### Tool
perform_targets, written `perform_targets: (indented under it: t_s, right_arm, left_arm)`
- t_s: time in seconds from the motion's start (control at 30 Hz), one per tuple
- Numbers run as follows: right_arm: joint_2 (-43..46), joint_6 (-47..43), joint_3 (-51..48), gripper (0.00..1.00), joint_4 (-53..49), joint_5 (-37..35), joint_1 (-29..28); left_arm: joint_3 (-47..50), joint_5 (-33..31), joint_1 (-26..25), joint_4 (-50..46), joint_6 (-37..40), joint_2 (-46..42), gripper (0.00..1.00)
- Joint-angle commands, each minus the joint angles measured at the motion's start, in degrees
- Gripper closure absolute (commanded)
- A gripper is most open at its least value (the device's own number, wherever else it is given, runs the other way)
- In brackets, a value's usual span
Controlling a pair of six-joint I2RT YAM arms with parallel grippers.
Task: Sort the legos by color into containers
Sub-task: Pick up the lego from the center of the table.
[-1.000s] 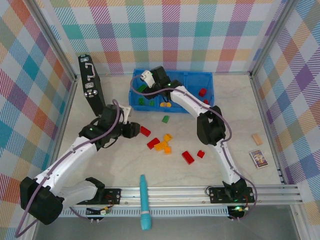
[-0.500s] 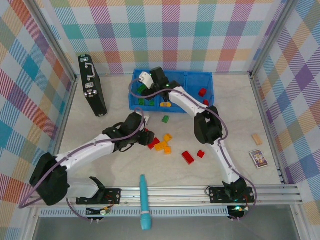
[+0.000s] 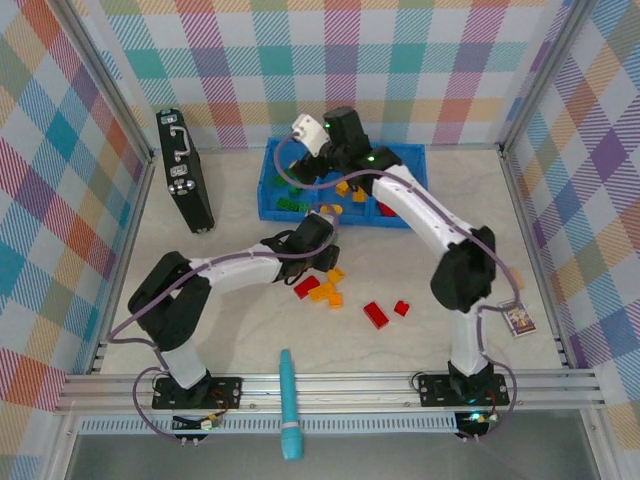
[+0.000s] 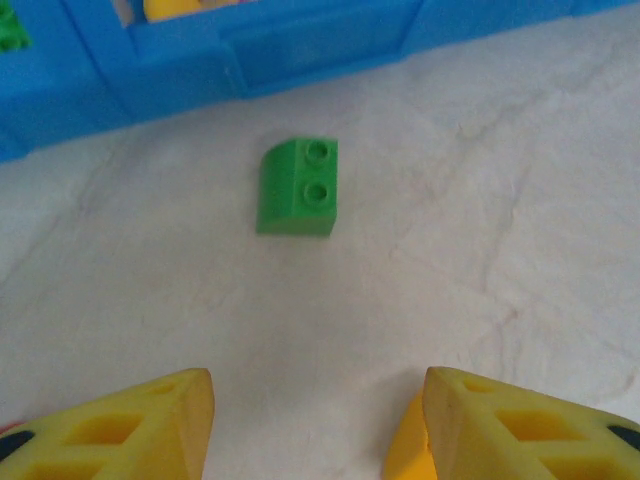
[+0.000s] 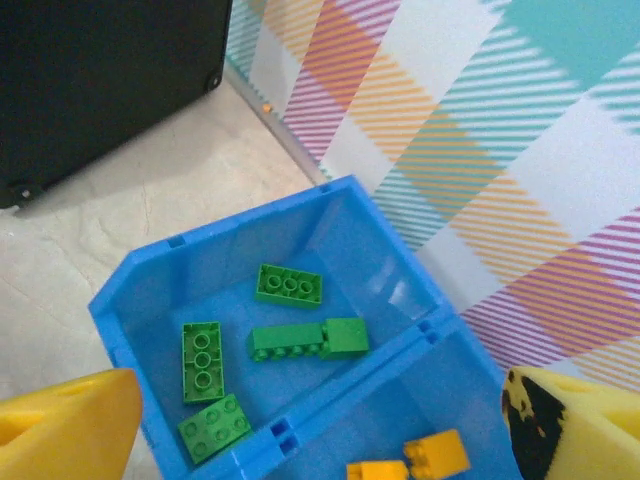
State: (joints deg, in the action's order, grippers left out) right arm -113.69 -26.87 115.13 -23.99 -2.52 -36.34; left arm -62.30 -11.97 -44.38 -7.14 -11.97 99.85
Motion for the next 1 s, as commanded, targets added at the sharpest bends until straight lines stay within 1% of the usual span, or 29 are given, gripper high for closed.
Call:
perform_targets:
  t_s: [0.0,0.1,0.2,0.3,0.4,0.53,0.7,0.9,0.97]
  right_arm:
    - [5.80,-0.31,-4.97,0.07,1.03,-1.24,0.48]
    - [10.73,1.42,-9.22,0.06,1.10,-4.45,0.80]
    - [16.64,6.98,-13.54,0.06,0.38,-8.14,1.44]
    - [24.97,12.14,-22.25,0.05,1.75,-10.16,1.45]
    - [31.91,15.15,-28.49,0.05,-0.96,-12.42,1.56]
    - [38.23,18.64,-33.83,0.05,-5.54,-15.94,1.71]
    - [44.50,24.79,-39.29,0.05,-9.39,-15.46,1.71]
    - [46.58,28.57,-42.87,0.06,-10.46,-11.91,1.71]
    - [47.18,30.78,-44.72,0.06,-10.23,-10.01,1.71]
  left_arm:
    - [-3.58,-3.36,-0.60,1.86,2.30,3.55,0.42]
    - [-6.28,-4.71,-0.60,2.10,4.16,6.70,0.41]
    - [-9.44,-5.62,-0.61,1.57,5.17,9.99,0.41]
    - [-12.12,-6.94,-0.54,0.89,5.46,12.93,0.42]
    - [-14.51,-8.24,-0.44,-0.13,5.38,15.85,0.42]
    - [-16.14,-8.08,0.22,-1.02,5.11,18.18,0.43]
    - [-17.15,-7.89,1.32,-0.95,3.72,20.59,0.48]
    - [-19.88,-6.79,2.45,-1.43,4.45,23.07,0.53]
    - [-20.25,-5.92,2.89,-1.48,4.50,23.46,0.60]
